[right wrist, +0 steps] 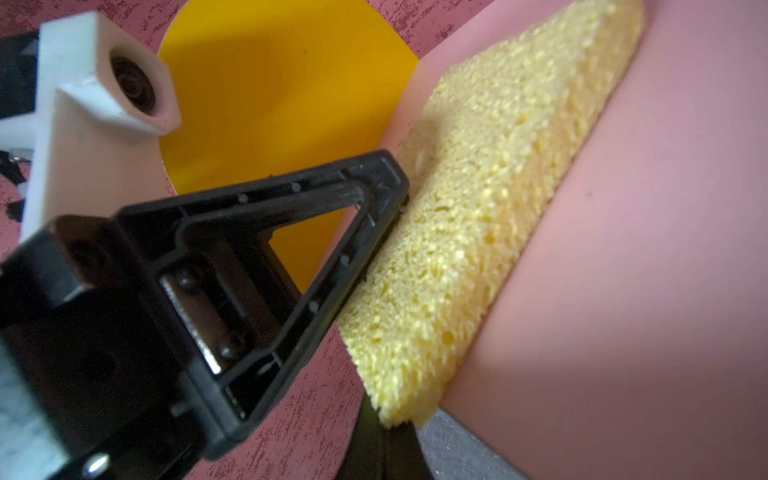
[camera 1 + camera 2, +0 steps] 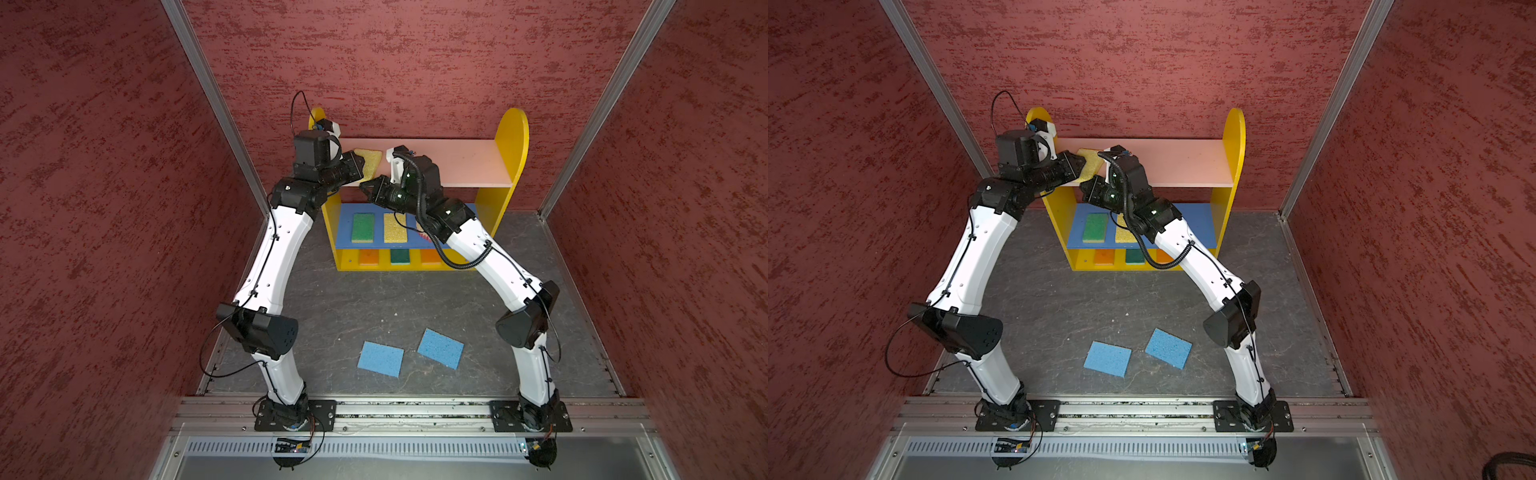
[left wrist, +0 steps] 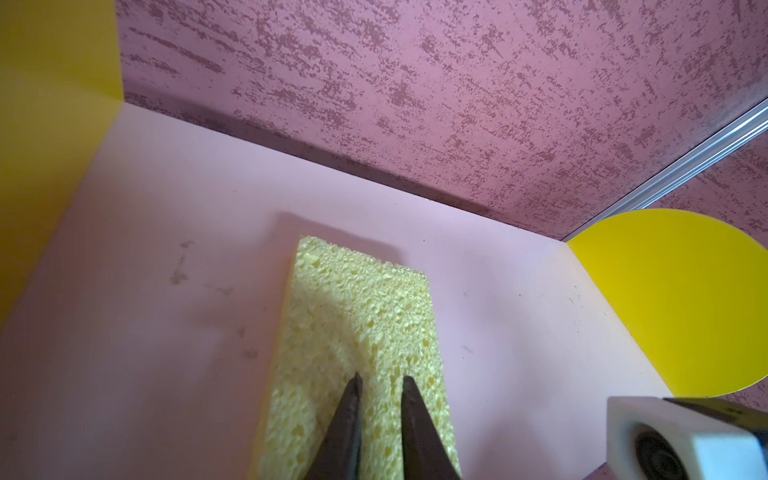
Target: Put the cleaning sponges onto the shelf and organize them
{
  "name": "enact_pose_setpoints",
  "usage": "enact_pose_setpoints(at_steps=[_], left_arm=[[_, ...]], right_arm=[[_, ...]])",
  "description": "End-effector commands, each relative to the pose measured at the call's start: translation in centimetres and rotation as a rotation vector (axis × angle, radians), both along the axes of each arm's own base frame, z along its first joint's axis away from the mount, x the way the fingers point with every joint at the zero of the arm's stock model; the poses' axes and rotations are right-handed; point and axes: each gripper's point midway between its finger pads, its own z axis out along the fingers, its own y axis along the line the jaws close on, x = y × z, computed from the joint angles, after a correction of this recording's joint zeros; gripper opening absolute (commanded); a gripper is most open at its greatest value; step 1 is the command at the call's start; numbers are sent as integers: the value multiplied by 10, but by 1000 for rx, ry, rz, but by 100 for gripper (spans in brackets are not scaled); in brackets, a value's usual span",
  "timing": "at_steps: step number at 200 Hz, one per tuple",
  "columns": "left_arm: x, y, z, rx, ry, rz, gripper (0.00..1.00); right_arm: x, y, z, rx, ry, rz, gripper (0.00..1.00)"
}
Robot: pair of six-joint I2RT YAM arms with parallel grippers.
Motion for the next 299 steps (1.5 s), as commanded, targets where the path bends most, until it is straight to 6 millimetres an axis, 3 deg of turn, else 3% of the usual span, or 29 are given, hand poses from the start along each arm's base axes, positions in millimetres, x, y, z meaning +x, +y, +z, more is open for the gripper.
enact_pose_setpoints(at_steps=[1,62,110,139,158,171,299], left_arm=[[-7,4,-9,14,38,6,20],[-23,9,24,-38,-46,10,29],[-57,17,71,-95,-187,7,33],[-77,24,83,-104,-234,16,30],[-81,28,77,-102,-226,27,16],[-80,29,67,-97,-202,32,12],[-51,21,8,-122,-38,-9,0]], right_arm=[[19,-14,6,20,-12,-58,0],[19,-19,14,39,-20,-56,0],[22,-23,14,44,-15,-62,0],[22,-27,18,52,-20,-64,0],[21,-29,22,57,-26,-66,0],[22,-30,24,61,-29,-69,0],[29,-30,23,92,-15,-67,0]])
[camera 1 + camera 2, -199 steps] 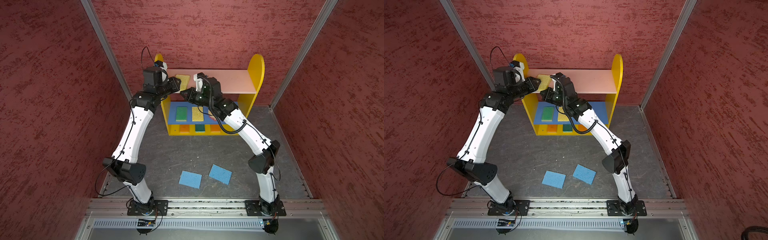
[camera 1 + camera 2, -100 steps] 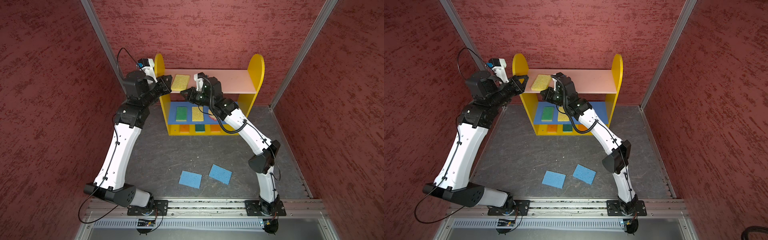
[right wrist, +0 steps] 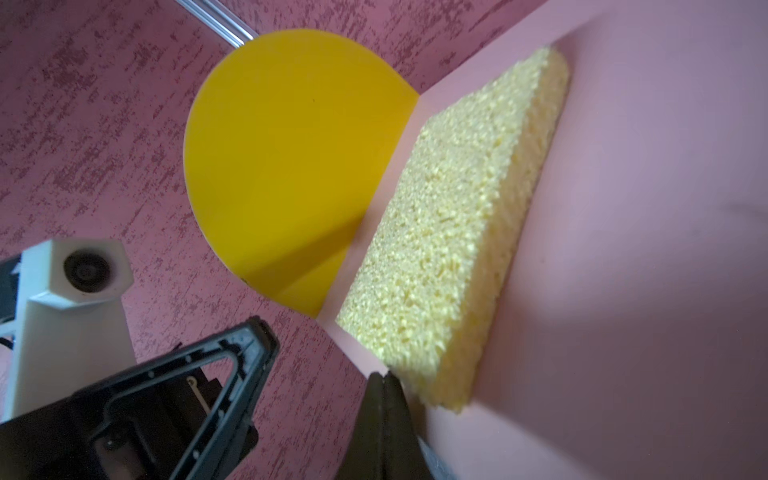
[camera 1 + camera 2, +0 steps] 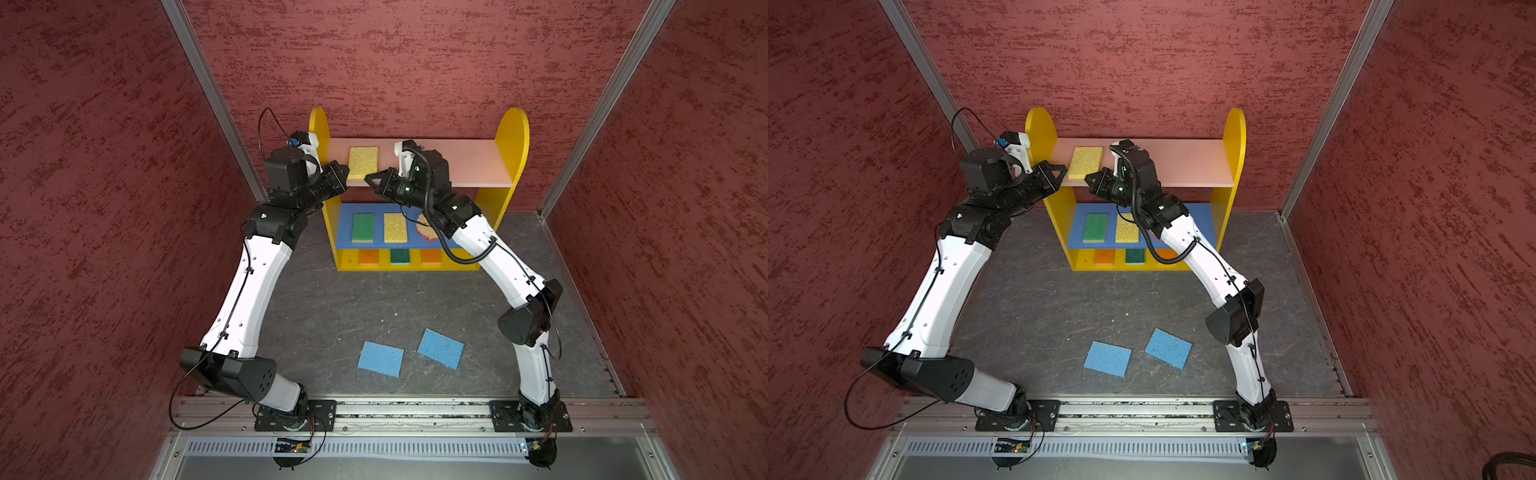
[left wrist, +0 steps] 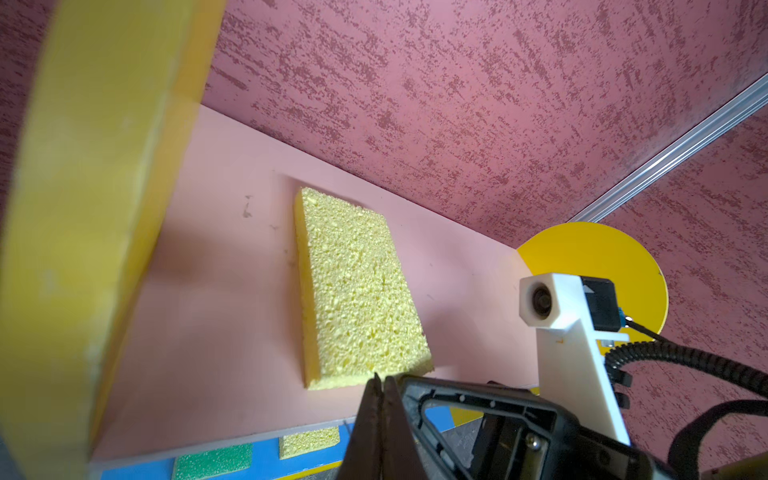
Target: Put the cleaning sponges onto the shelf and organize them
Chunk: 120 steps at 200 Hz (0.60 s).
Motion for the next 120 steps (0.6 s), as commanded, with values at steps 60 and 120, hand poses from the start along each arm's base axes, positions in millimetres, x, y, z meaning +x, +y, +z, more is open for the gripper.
enact_pose_setpoints(at_steps=[60,120], left_arm=[[13,-6,-12,-14,23,-17,0],[10,-4,2,-29,-7,-9,0]], right_arm=[[14,-11,6,28,-4,-49,0],[21,1,-4,51,27,-24,0]])
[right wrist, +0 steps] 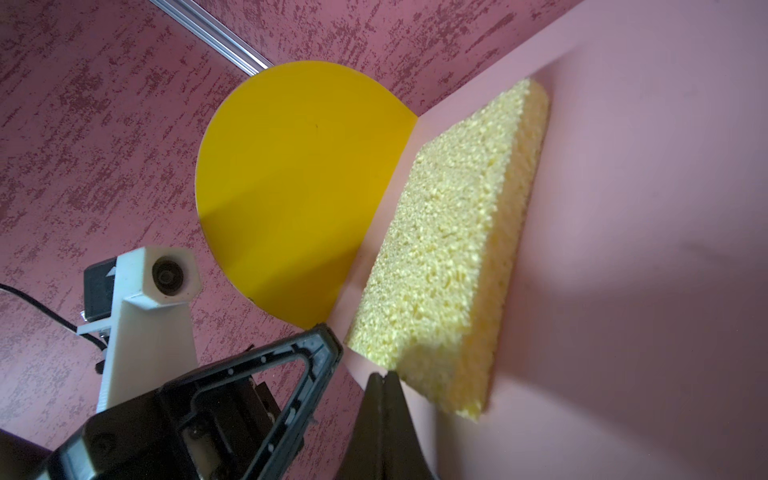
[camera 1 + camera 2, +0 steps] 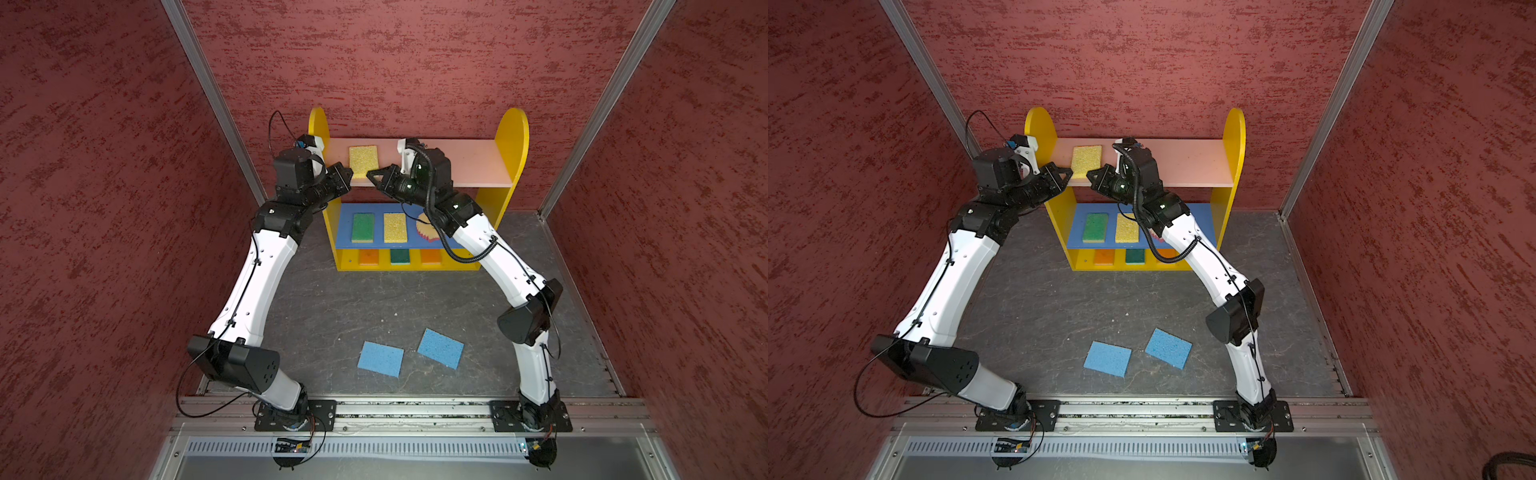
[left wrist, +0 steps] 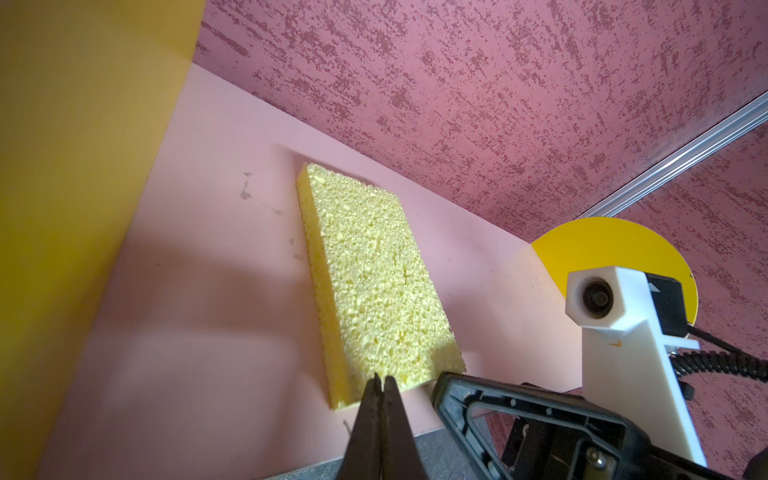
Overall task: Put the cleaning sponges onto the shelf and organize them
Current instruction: 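Open both grippers and draw them back from the yellow sponge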
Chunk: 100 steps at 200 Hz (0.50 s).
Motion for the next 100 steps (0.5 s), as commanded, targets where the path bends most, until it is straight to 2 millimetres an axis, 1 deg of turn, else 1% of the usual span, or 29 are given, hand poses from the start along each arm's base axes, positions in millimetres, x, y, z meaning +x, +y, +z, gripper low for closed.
enact_pose_setpoints(at_steps=[1,23,41,76,88,100], left_arm=[[-5,1,19,-17,-48,0,0],[-6,2,22,-15,-54,2,0],[-9,-1,22,-16,-53,-8,0],[-11,-8,17,-9,-39,-24,0],[-14,-9,18,-13,-46,-28,0],[-15,-11,20,-12,-51,-29,0]], right_arm=[[16,1,-10,18,27,-13,0],[17,5,-15,16,39,1,0],[16,4,-14,9,32,3,0],[9,-3,-2,-8,1,-7,0],[6,-6,3,-11,-10,-8,0],[4,-8,4,-19,-16,-14,0]])
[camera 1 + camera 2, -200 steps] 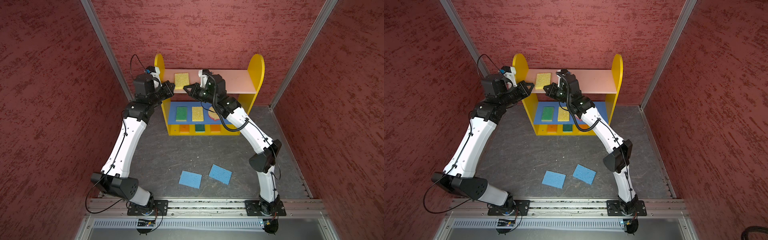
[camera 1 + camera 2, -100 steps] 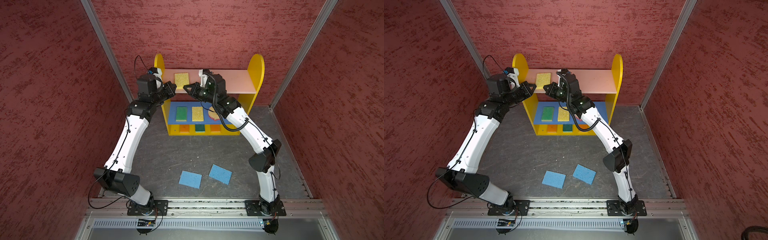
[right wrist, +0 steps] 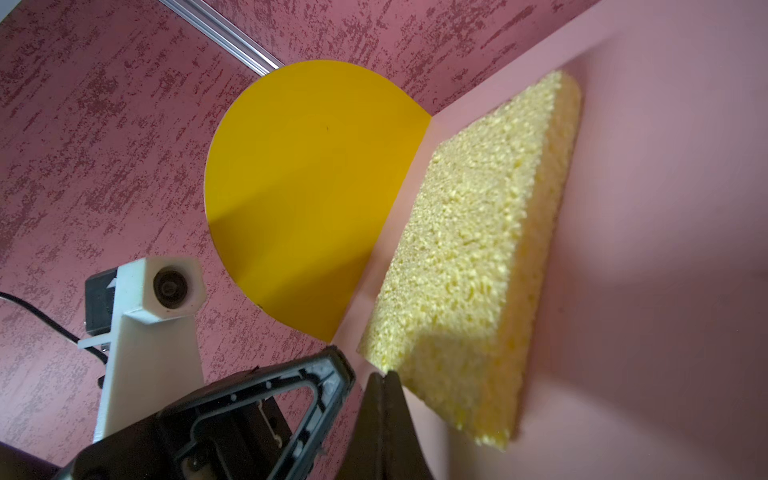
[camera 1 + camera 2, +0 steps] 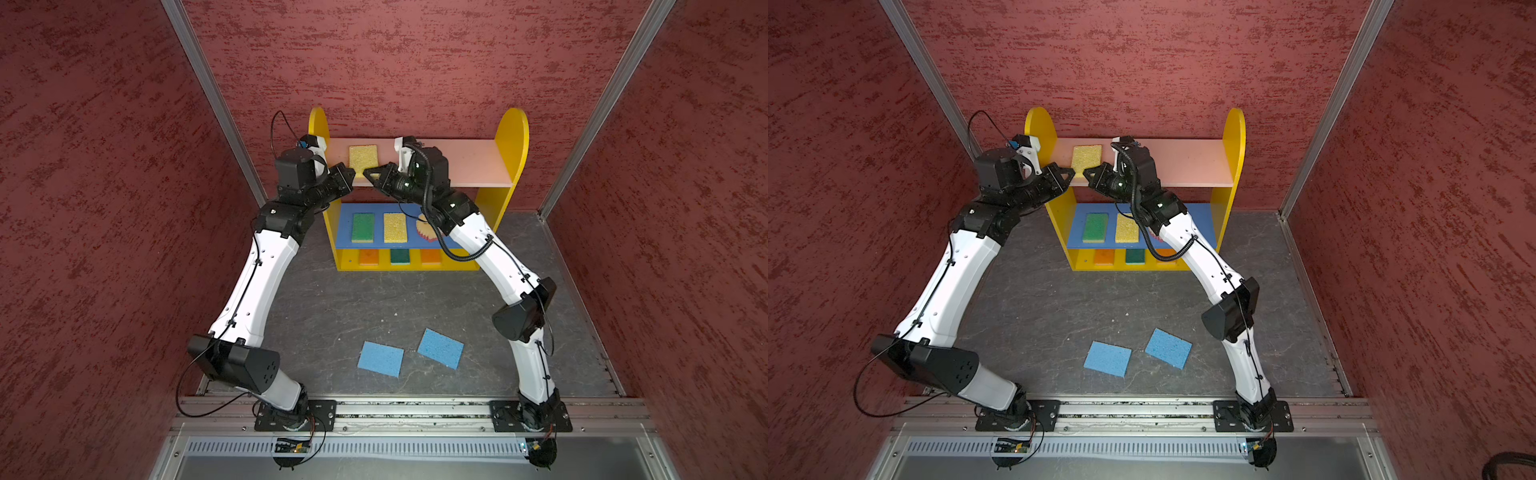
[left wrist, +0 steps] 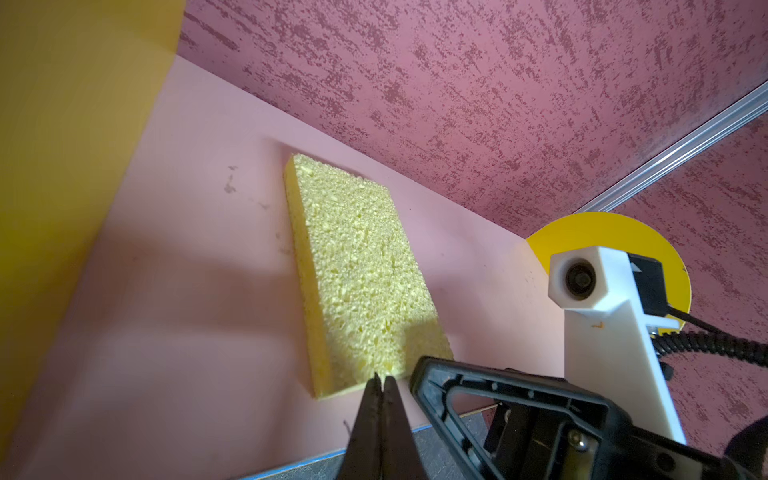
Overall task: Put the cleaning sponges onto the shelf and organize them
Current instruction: 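Open both grippers and draw them back from the yellow sponge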
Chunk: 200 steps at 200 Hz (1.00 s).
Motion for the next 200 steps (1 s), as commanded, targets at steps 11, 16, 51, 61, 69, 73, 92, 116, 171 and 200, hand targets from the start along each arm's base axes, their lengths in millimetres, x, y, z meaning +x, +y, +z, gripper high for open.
enact_pose_setpoints(at_steps=[11,16,51,61,69,73,92,116,171,200], left_arm=[[-14,-3,22,-9,-61,-12,0],[-14,-4,23,-4,-66,-16,0],[-18,-10,26,12,-73,-32,0],[-17,-12,23,17,-65,-37,0],[-17,-13,20,19,-56,-40,0],[-17,-13,18,20,-51,-39,0],[-15,-15,6,20,-26,-40,0],[-11,-13,0,26,-18,-28,0],[3,-10,3,30,-27,-5,0],[10,-8,0,32,-19,8,0]], right_arm=[[-1,-17,5,-29,-15,-40,0],[-2,-18,6,-31,-19,-41,0],[-8,-26,1,-10,-29,-59,0],[-8,-28,0,-14,-32,-71,0],[-9,-31,2,-20,-40,-82,0],[-9,-32,1,-25,-40,-86,0],[-10,-40,6,-41,-58,-117,0],[-13,-49,12,-44,-81,-146,0],[-31,-73,25,-6,-148,-204,0],[-41,-87,34,0,-183,-233,0]])
